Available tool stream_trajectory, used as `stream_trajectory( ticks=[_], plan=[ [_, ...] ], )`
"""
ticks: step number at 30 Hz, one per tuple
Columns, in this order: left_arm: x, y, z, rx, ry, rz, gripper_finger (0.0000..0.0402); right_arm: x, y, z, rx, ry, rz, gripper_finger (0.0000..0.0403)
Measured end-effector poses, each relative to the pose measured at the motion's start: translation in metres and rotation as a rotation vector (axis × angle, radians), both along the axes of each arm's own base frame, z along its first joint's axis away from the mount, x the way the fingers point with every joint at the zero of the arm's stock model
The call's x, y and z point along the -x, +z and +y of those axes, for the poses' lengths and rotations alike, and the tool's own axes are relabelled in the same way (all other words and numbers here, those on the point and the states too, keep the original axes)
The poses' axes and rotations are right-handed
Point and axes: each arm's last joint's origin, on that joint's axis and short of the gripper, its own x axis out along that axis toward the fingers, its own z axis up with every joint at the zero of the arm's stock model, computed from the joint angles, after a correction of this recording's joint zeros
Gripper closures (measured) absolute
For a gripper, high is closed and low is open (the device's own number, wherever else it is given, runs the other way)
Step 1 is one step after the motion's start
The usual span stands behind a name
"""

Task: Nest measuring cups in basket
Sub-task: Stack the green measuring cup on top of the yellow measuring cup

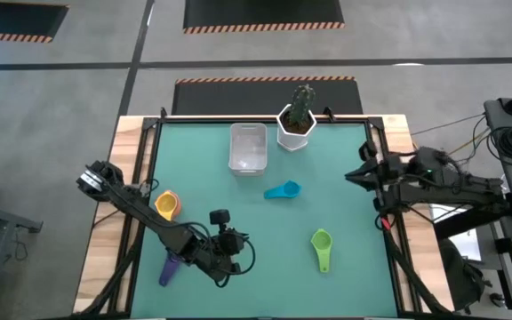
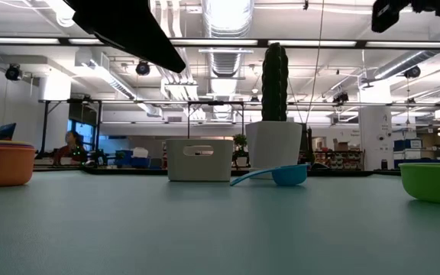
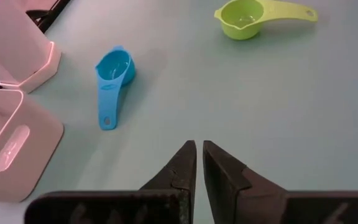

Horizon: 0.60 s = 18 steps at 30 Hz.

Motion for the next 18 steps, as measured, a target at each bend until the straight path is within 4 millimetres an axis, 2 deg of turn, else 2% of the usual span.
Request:
stream_trajectory(
  ticks=[9,18],
  plan=[
    [-0.001,0.0,0.002,0.001,0.008,-0.003,0.0391,-0.03,-0.016,0.005,-0.058,0.096,0.315,0.0385],
    [-0.005,0.001,0.008,0.003,0.029,-0.008,0.0391,-0.03,-0.028,0.024,-0.178,0.176,0.524,0.0385]
  ],
)
